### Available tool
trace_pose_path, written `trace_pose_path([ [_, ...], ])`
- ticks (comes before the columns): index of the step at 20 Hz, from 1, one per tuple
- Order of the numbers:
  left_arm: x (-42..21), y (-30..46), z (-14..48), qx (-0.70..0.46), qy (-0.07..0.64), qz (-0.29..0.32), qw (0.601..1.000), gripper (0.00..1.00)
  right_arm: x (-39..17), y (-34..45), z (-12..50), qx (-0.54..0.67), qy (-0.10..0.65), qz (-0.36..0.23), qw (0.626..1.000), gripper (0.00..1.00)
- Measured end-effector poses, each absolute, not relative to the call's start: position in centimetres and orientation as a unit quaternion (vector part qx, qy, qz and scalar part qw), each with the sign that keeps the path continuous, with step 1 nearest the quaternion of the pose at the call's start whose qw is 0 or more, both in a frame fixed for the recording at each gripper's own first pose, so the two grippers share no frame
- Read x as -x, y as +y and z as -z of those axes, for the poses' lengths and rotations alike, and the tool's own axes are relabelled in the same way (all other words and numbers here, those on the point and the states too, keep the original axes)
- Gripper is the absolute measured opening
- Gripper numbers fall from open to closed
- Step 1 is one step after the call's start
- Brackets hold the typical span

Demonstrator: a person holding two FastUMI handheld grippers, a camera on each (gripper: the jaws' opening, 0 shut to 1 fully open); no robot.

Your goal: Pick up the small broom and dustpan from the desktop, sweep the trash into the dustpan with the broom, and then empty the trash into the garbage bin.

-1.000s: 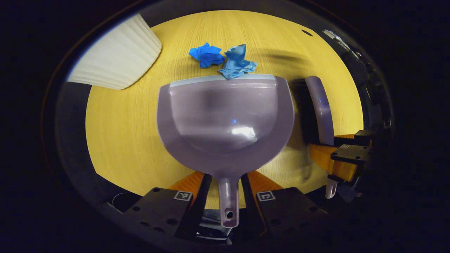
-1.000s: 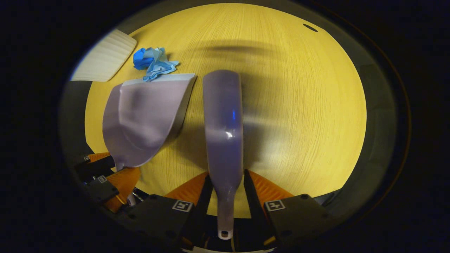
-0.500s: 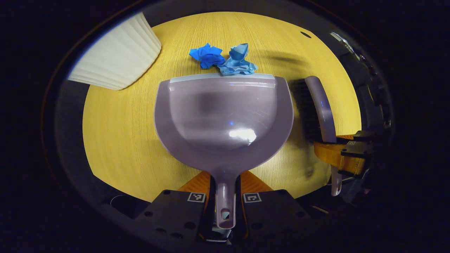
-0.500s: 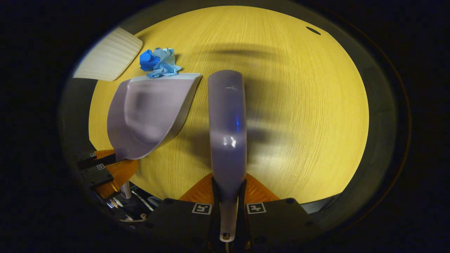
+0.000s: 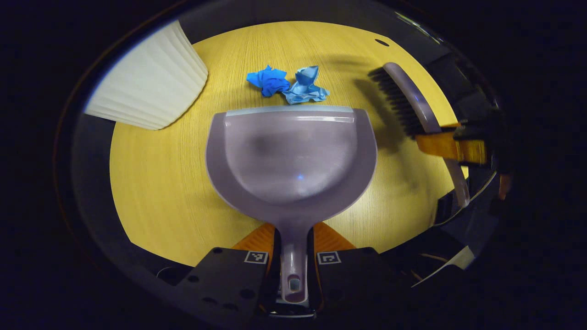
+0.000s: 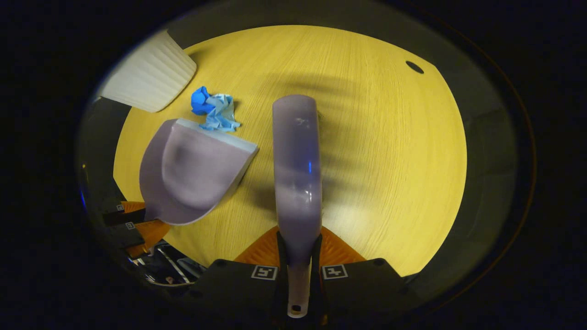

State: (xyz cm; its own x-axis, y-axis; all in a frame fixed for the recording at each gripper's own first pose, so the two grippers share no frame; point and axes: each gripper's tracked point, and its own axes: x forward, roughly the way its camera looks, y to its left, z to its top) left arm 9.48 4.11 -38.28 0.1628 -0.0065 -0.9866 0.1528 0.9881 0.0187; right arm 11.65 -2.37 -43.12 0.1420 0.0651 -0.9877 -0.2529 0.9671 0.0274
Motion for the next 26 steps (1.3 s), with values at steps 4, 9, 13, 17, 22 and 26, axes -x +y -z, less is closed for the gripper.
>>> trace_pose_path([
  [4, -9.1, 5.6, 38.1, -0.084, 0.643, 0.064, 0.759, 0.22, -18.7, -2.3, 41.3, 0.163, 0.610, -0.150, 0.760, 0.20],
  [9, -9.3, 6.1, 37.9, -0.103, 0.643, 0.072, 0.755, 0.23, -23.3, 2.3, 41.2, 0.268, 0.585, -0.266, 0.718, 0.20],
  [13, -9.3, 7.2, 38.1, -0.133, 0.647, 0.081, 0.746, 0.24, -25.5, 5.6, 42.8, 0.320, 0.576, -0.309, 0.686, 0.20],
  [17, -9.1, 7.7, 38.7, -0.149, 0.646, 0.091, 0.743, 0.23, -23.5, 6.8, 46.0, 0.342, 0.596, -0.355, 0.633, 0.21],
  [22, -8.6, 8.8, 40.0, -0.193, 0.628, 0.101, 0.747, 0.22, -16.2, 7.6, 45.4, 0.320, 0.633, -0.460, 0.535, 0.20],
  [26, -8.9, 8.6, 40.3, -0.195, 0.613, 0.109, 0.758, 0.22, -14.5, 7.9, 45.2, 0.237, 0.662, -0.475, 0.528, 0.21],
])
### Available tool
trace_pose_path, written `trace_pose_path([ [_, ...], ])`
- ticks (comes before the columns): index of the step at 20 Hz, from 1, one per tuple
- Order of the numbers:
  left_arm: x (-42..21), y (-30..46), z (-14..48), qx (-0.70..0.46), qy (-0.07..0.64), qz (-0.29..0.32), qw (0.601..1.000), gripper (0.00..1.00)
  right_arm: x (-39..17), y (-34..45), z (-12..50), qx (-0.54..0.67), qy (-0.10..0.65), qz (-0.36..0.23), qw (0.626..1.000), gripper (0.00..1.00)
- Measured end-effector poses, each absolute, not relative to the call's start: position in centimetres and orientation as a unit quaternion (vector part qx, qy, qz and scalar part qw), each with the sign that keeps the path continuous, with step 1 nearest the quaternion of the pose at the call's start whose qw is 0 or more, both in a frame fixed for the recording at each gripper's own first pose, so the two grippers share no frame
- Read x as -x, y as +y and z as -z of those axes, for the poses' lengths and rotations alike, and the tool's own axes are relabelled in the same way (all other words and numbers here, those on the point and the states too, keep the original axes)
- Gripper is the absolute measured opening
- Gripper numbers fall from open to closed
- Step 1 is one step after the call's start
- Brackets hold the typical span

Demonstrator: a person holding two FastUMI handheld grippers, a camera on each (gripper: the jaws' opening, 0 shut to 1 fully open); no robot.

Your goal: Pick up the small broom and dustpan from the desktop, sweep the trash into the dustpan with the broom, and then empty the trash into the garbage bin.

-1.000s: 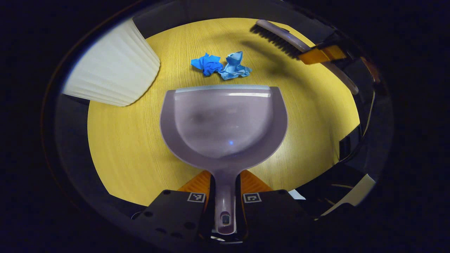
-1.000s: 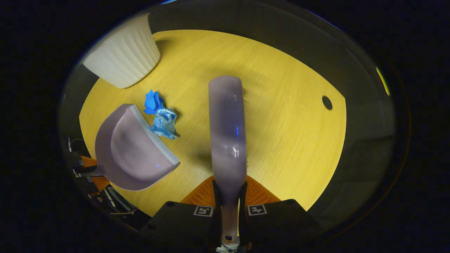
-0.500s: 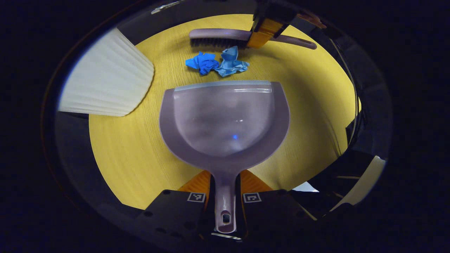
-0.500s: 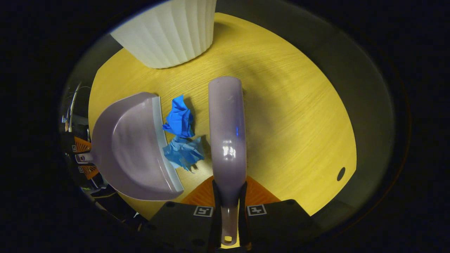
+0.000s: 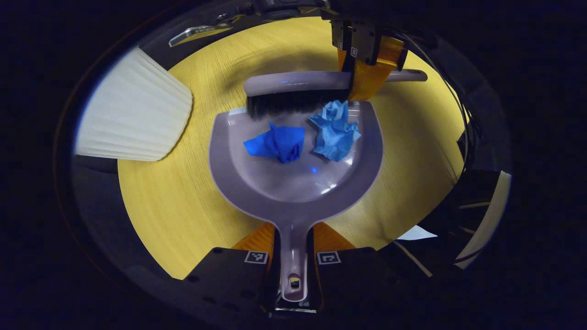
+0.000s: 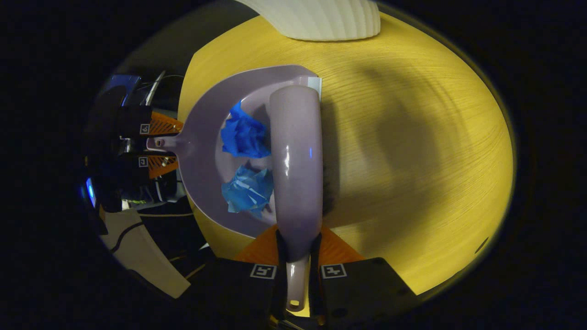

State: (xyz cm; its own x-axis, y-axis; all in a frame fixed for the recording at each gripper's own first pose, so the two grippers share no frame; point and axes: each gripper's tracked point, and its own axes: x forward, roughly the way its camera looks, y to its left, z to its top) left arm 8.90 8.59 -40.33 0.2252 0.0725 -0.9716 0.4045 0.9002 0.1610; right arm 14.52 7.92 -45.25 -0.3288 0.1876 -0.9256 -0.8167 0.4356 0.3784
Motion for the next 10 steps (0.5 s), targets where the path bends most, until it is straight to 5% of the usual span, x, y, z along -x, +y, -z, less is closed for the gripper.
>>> trace_pose_path([
  [10, -10.5, 7.9, 39.8, -0.177, 0.541, 0.079, 0.818, 0.22, -20.1, 3.7, 35.3, 0.065, 0.542, -0.409, 0.732, 0.20],
])
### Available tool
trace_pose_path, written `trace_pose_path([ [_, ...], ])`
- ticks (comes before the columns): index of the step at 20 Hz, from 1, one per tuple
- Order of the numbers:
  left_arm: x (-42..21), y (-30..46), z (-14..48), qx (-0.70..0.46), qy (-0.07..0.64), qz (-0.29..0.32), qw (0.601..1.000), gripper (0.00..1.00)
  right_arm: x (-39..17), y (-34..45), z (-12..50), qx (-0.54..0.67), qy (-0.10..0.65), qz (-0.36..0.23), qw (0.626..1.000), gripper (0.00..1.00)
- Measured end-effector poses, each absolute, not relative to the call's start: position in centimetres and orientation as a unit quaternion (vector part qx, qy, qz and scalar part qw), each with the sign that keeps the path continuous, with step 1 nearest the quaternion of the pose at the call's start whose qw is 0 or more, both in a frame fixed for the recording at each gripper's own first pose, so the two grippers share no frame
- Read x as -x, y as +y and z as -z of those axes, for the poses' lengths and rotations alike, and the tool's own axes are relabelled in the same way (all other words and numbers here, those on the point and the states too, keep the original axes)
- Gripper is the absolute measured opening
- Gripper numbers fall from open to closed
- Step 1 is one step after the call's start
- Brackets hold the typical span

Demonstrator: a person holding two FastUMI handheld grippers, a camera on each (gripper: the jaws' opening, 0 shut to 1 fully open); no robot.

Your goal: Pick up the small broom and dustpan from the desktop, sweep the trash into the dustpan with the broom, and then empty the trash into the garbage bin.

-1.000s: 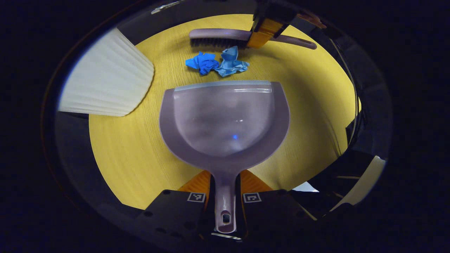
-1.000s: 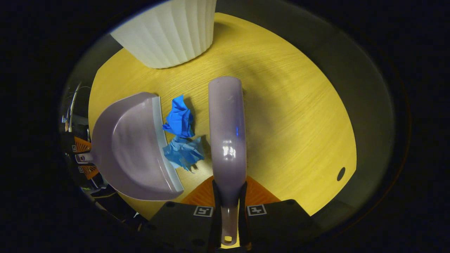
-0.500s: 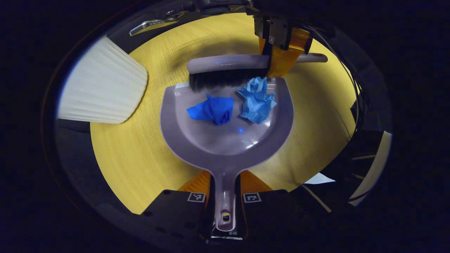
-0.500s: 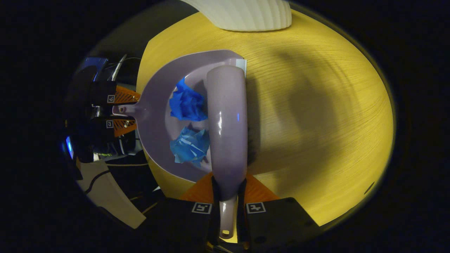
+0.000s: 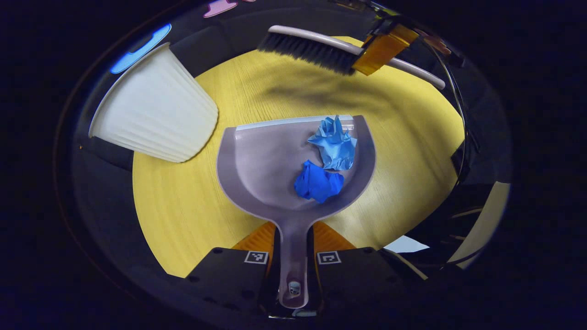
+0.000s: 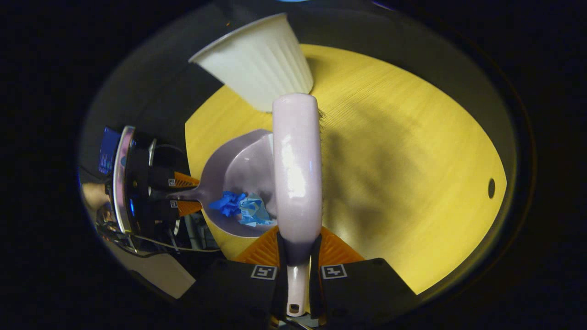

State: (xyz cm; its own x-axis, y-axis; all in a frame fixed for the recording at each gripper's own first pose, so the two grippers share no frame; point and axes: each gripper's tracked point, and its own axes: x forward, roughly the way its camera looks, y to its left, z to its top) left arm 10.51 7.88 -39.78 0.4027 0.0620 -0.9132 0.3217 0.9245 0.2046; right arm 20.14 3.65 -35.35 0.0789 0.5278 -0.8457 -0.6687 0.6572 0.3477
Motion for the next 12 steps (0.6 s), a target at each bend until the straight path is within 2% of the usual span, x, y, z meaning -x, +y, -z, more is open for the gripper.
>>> trace_pose_path([
  [2, -10.5, 7.9, 39.8, -0.170, 0.516, 0.077, 0.836, 0.24, -21.4, 0.9, 33.4, 0.014, 0.512, -0.381, 0.770, 0.20],
  [5, -10.5, 8.3, 39.6, -0.194, 0.473, 0.074, 0.856, 0.22, -21.9, -3.9, 33.1, -0.037, 0.481, -0.350, 0.803, 0.20],
  [7, -11.2, 8.7, 39.9, -0.220, 0.449, 0.070, 0.863, 0.19, -21.0, -6.8, 35.8, -0.055, 0.476, -0.332, 0.813, 0.20],
  [12, -12.5, 8.7, 39.7, -0.192, 0.405, 0.060, 0.892, 0.19, -18.3, -10.1, 43.6, -0.081, 0.476, -0.307, 0.820, 0.20],
])
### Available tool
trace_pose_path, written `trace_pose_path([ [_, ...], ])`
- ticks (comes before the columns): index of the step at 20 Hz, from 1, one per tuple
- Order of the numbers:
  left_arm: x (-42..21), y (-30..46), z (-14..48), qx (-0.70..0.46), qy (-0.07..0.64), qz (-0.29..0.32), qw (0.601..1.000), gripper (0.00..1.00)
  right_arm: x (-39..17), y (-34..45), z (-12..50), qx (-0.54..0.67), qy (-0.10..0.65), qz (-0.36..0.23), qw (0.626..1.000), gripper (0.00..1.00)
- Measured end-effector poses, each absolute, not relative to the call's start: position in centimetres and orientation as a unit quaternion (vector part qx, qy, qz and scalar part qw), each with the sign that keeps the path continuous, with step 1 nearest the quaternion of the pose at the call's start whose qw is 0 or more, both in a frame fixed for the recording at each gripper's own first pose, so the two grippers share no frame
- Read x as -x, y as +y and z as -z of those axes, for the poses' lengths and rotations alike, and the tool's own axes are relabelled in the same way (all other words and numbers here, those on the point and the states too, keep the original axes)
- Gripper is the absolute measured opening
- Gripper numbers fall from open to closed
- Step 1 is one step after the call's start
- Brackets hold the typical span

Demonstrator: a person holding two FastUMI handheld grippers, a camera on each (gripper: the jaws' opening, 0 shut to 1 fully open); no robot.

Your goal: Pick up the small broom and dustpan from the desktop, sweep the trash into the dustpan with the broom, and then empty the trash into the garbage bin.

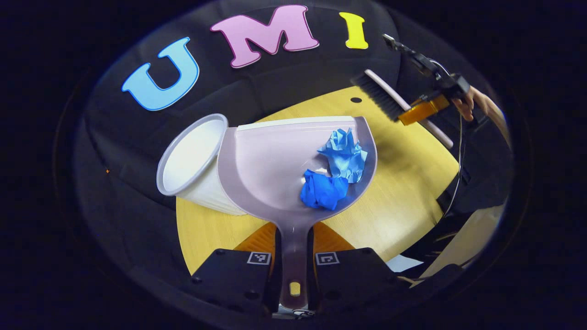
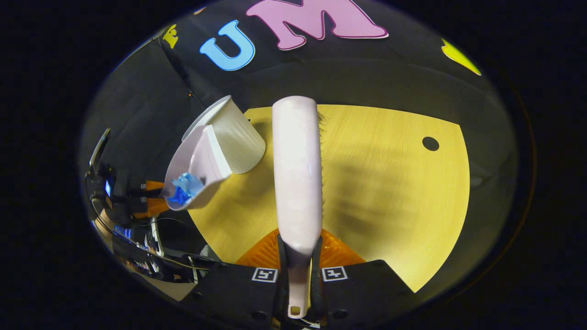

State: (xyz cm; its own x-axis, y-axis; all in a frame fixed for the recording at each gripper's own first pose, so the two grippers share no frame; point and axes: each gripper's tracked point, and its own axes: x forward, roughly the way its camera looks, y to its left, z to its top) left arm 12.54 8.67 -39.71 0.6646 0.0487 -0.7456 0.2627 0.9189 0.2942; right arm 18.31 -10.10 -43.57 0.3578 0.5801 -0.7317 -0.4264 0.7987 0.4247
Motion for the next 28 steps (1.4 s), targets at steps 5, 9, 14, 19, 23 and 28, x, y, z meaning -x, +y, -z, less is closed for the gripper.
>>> trace_pose_path([
  [5, -12.0, 8.4, 40.2, -0.162, 0.377, 0.048, 0.911, 0.19, -17.5, -10.6, 42.4, -0.088, 0.476, -0.310, 0.818, 0.20],
  [9, -11.9, 9.0, 40.6, -0.179, 0.396, 0.015, 0.901, 0.19, -16.8, -10.7, 43.0, -0.091, 0.477, -0.316, 0.815, 0.21],
  [14, -11.6, 9.5, 40.0, -0.269, 0.448, -0.057, 0.851, 0.19, -15.7, -11.3, 44.6, -0.099, 0.489, -0.311, 0.809, 0.20],
  [19, -11.4, 8.4, 37.7, -0.358, 0.469, -0.111, 0.800, 0.19, -15.2, -12.0, 45.7, -0.102, 0.499, -0.305, 0.805, 0.20],
  [23, -11.7, 8.1, 36.5, -0.456, 0.465, -0.147, 0.745, 0.19, -15.4, -12.1, 45.7, -0.105, 0.499, -0.301, 0.806, 0.21],
  [28, -11.7, 9.0, 36.3, -0.558, 0.442, -0.167, 0.682, 0.19, -15.4, -11.8, 46.0, -0.103, 0.502, -0.300, 0.804, 0.20],
])
